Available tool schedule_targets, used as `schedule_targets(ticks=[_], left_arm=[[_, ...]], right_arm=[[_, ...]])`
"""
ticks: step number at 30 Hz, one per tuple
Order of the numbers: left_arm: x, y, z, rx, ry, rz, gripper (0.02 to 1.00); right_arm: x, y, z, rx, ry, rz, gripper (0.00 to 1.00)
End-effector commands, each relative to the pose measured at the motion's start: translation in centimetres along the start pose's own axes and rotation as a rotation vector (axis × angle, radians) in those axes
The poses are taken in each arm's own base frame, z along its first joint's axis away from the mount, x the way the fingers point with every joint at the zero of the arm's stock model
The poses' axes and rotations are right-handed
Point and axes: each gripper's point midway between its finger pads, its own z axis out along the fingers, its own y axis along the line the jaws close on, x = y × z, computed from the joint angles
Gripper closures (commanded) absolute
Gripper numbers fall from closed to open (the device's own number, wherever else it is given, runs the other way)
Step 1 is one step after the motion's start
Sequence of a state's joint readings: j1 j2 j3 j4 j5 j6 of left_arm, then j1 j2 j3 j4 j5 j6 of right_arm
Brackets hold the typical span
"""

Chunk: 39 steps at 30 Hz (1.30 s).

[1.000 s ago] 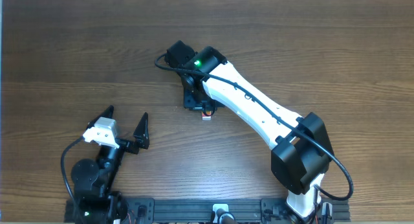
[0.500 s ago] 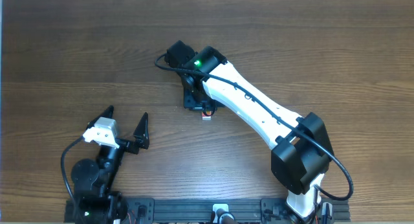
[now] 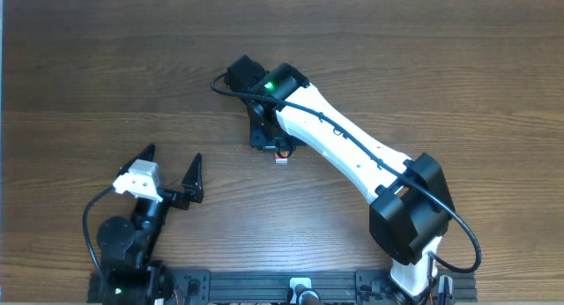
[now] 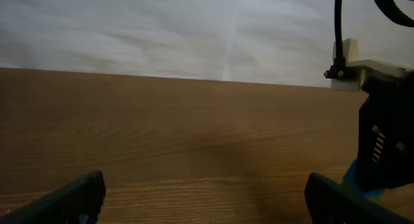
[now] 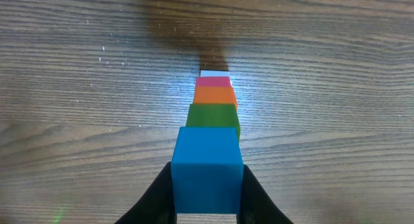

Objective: Stack Cubes

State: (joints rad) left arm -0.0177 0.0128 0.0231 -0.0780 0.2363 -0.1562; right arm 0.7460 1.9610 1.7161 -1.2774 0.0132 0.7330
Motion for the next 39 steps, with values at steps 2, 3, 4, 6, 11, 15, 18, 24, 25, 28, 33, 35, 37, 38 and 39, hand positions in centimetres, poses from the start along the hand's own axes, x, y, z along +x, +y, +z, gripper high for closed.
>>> schedule_targets(ticks=[2,3,4,6,11,15,18,24,25,28,33,35,37,38,39], left_arm=[[0.12,-0.2,0.02,0.011,-0.002,0.019,0.018],[0.12,-0.2,0.02,0.011,-0.002,0.019,0.018],[0.12,-0.2,0.02,0.011,-0.002,0.019,0.018],[0.12,-0.2,0.02,0.011,-0.002,0.02,0.018],[0.12,-0.2,0.02,0.011,-0.002,0.02,0.018],[0.12,-0.2,0.02,0.011,-0.002,0.02,0.018],[0.12,-0.2,0.02,0.011,-0.002,0.019,0.018],[0.12,-0.2,0.02,0.011,-0.002,0.02,0.018],[0.12,-0.2,0.02,0.011,-0.002,0.019,0.018],[0.12,-0.2,0.02,0.011,-0.002,0.019,0.018],[0.12,-0.2,0.02,0.011,-0.002,0.019,0.018],[0.12,-0.2,0.02,0.011,-0.002,0.019,0.018],[0.12,-0.2,0.02,0.011,-0.002,0.019,0.018],[0.12,-0.2,0.02,0.011,-0.002,0.019,0.018],[0.12,-0.2,0.02,0.011,-0.002,0.019,0.018]], right_arm=[[0.06,-0.51,1.03,0.03,0.018,0.007,0.991],[0.06,-0.51,1.03,0.03,0.018,0.007,0.989],[0.06,-0.51,1.03,0.03,0.018,0.007,0.989],[0.06,-0.51,1.03,0.03,0.018,0.007,0.991],[0.09,-0.54,1.08,0.032,0.019,0.007,0.976],[0.1,-0.54,1.09,0.032,0.02,0.007,0.864],[0.1,-0.54,1.09,0.032,0.02,0.007,0.638],[0.1,-0.54,1.09,0.032,0.02,0.007,0.446],[0.1,-0.54,1.09,0.032,0.02,0.007,0.419],[0.1,-0.54,1.09,0.032,0.02,0.007,0.303],[0.1,-0.54,1.09,0.032,0.02,0.007,0.117],[0.1,-0.54,1.09,0.032,0.02,0.007,0.018],[0.04,-0.56,1.09,0.033,0.017,0.007,0.007],[-0.08,-0.63,1.09,0.036,0.012,0.007,0.007],[-0.27,-0.71,1.09,0.041,0.002,0.002,0.007]])
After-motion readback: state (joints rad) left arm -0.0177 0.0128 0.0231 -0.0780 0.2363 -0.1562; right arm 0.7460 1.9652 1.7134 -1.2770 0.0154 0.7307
